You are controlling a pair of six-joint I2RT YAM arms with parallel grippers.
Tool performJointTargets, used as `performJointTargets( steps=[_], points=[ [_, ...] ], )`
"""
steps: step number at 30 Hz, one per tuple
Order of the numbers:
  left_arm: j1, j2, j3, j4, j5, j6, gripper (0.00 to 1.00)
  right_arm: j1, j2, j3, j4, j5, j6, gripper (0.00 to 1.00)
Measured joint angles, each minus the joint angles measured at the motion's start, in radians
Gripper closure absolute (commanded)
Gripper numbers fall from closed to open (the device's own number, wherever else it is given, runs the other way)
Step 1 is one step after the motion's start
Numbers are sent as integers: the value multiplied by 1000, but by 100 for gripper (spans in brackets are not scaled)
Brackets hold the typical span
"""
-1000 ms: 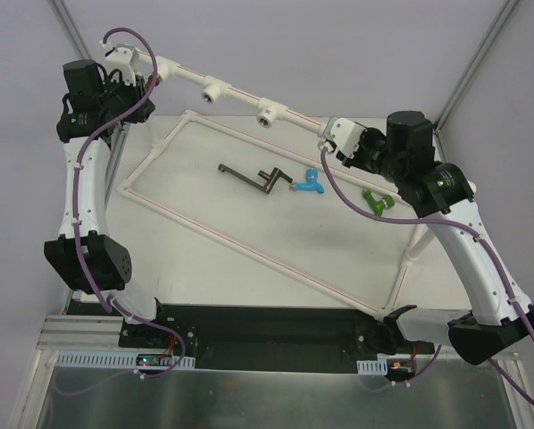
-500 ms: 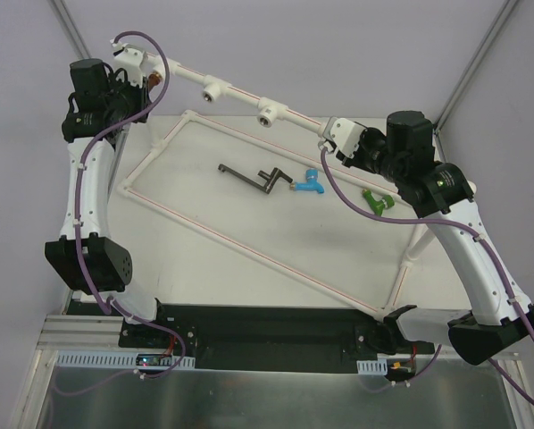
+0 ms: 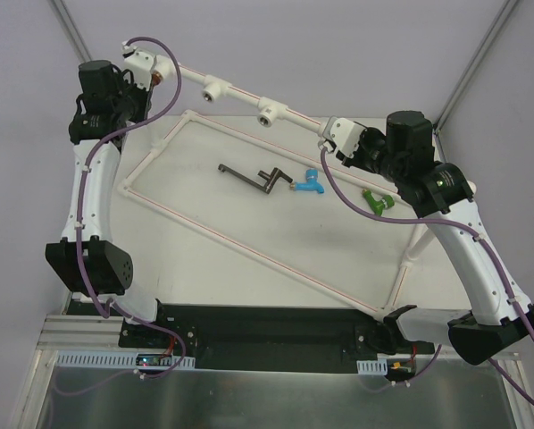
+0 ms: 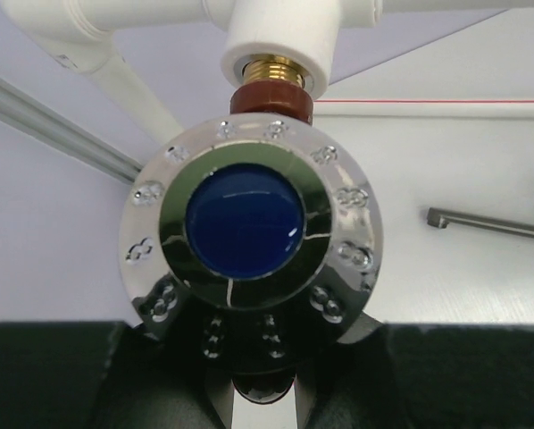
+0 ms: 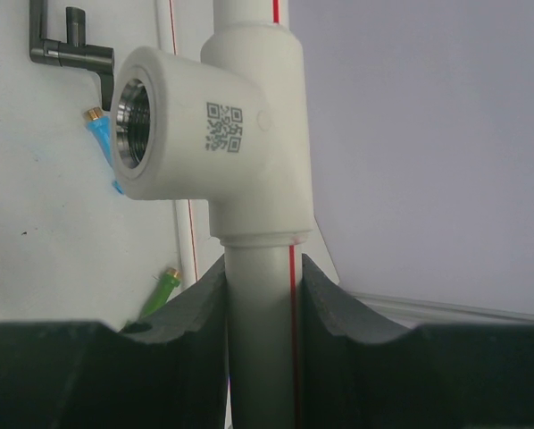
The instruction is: Install the water faucets
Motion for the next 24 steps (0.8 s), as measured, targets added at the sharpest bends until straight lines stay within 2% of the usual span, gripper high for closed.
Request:
performJointTargets(
  steps=[24],
  points=[
    [-90,-70,-166,179,-231,278,100,2,0,-2,4,0,0,98]
  ],
)
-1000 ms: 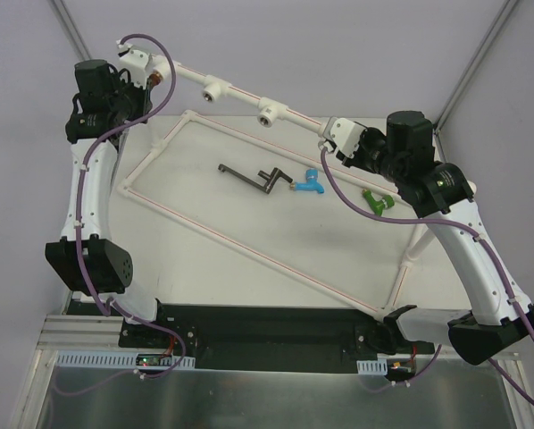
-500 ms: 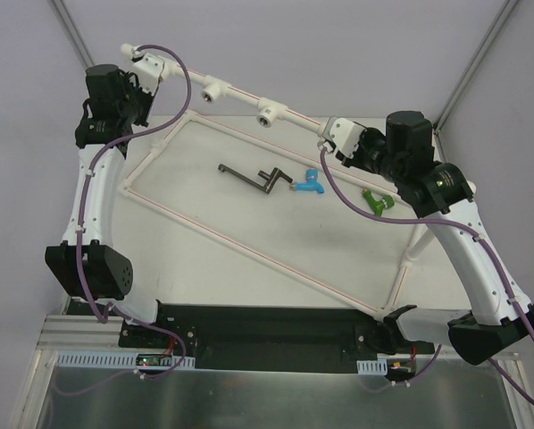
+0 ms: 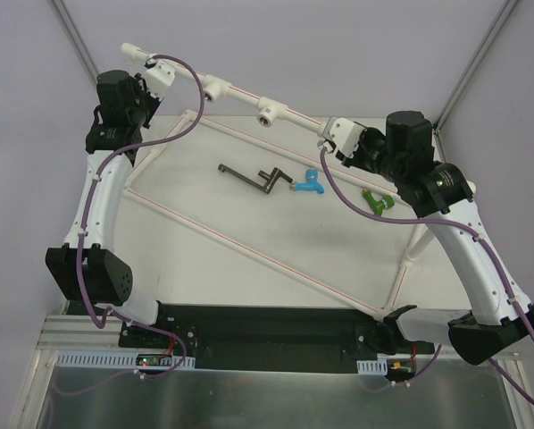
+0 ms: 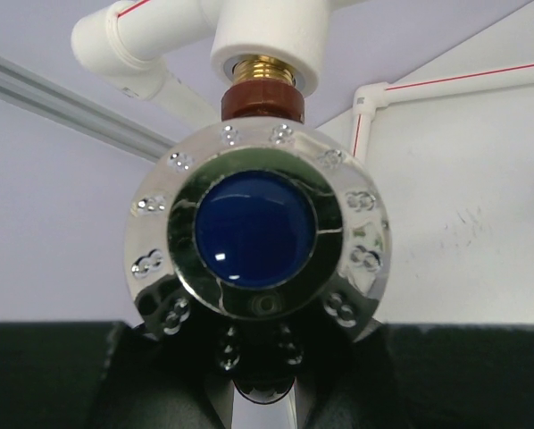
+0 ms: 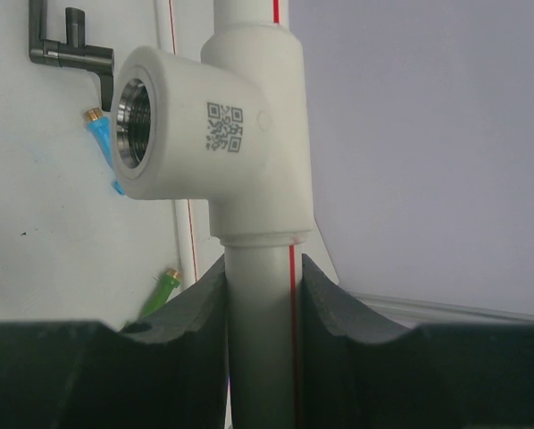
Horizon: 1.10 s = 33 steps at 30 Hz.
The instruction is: Install the water faucets
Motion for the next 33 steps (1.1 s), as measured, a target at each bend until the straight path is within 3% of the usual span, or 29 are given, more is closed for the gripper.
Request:
performJointTargets(
  steps=[14,26,31,33],
  points=[
    [-15,-5,-36,58,-53,122,100,0,0,0,2,1,0,98],
    [-72,0,-88,162,-196,309,99,0,0,-4,14,5,-3,98],
    [-90,-4,-133,241,-246,370,84,0,1,-6,20,6,-4,98],
    [-92,-6,-141,256,-257,381,71,0,1,-6,21,6,-4,98]
  ],
)
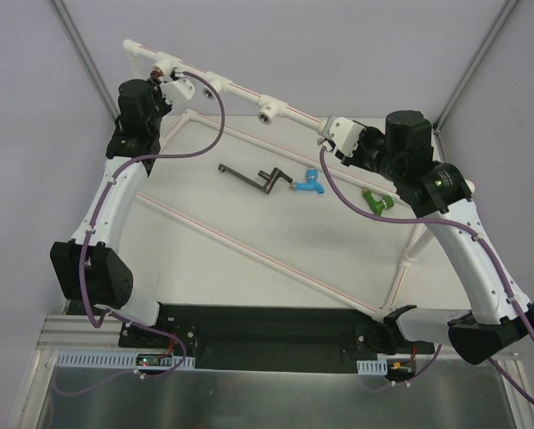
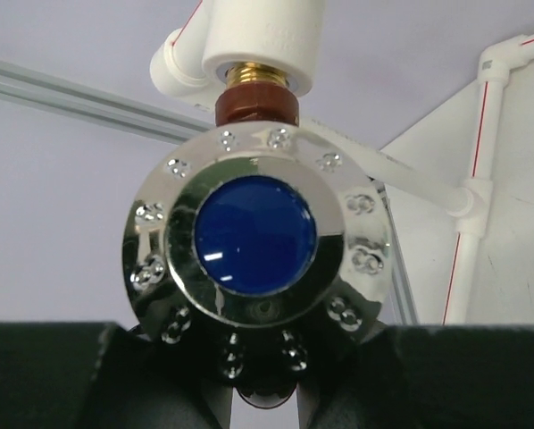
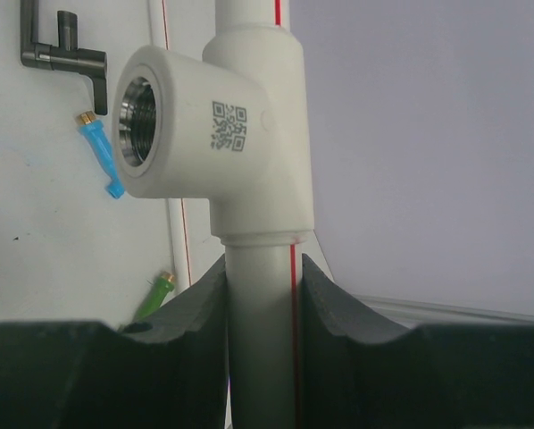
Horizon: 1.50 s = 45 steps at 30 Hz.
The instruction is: Install the water faucets
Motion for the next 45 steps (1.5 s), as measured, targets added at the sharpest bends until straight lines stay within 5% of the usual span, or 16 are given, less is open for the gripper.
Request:
performJointTargets(
  steps=[6,21,26,28,29,31,36,45],
  points=[
    [-5,23,-32,-1,43,-33,46,10,-3,-2,-16,-4,-6,98],
    [63,17,-62,-28,205,-275,18,15,-13,-4,-24,-26,-8,98],
    [109,-32,-69,-27,292,-397,27,15,-13,-4,-24,-27,-7,98],
    [128,-64,-74,-20,325,-444,42,15,-13,-4,-24,-27,-7,98],
    [136,-79,-76,-15,341,-462,59,15,-13,-4,-24,-27,-8,98],
    [149,-104,-80,-9,367,-505,66,15,-13,-4,-24,-29,-8,98],
    [174,-156,-135,26,440,-622,43,15,-13,-4,-24,-30,-7,99],
    [233,-192,-371,25,462,-1088,22,15,-14,-4,-23,-31,-7,98]
  ],
)
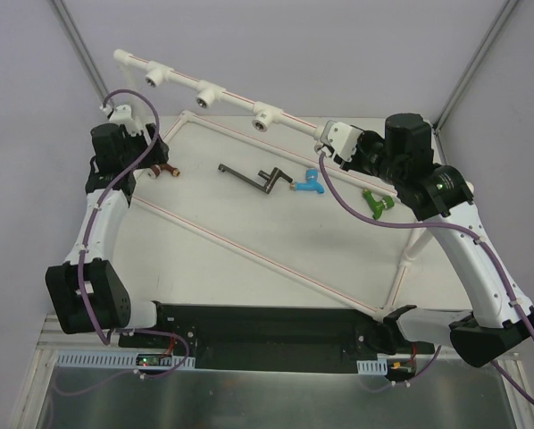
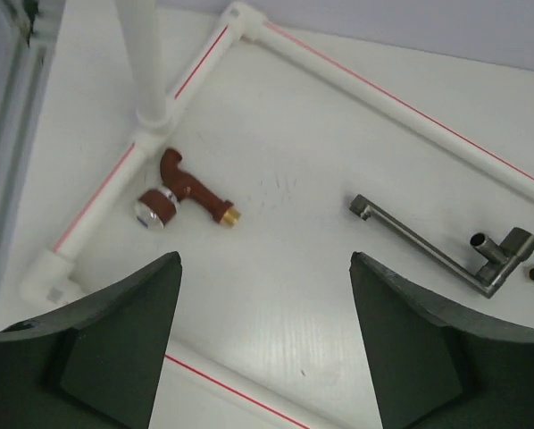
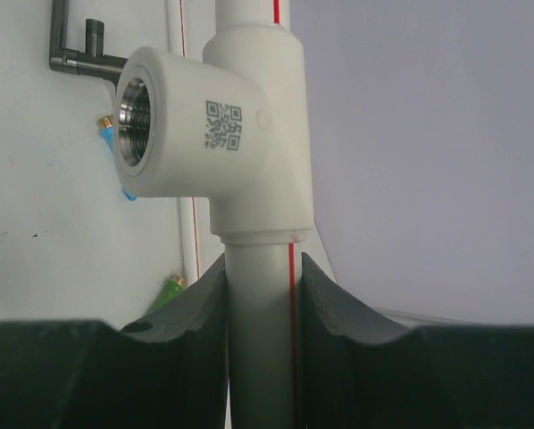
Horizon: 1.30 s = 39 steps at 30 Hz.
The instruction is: Install the water faucets
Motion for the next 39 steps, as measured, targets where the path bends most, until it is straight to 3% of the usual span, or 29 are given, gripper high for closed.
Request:
performJointTargets(
  steps=[2,9,16,25,39],
  points=[
    [31,12,-38,1,-1,-128,17,0,0,0,0,0,0,98],
    [56,177,-55,4,-45,-378,19,0,0,-1,2,0,0,98],
    [88,375,61,-11,-82,-481,22,1,-2,-4,5,2,0,98],
    [93,525,106,-7,-77,-606,26,1,-2,-5,6,4,0,98],
    [27,703,269,0,-107,-613,41,1,-2,-5,7,5,0,98]
  ],
)
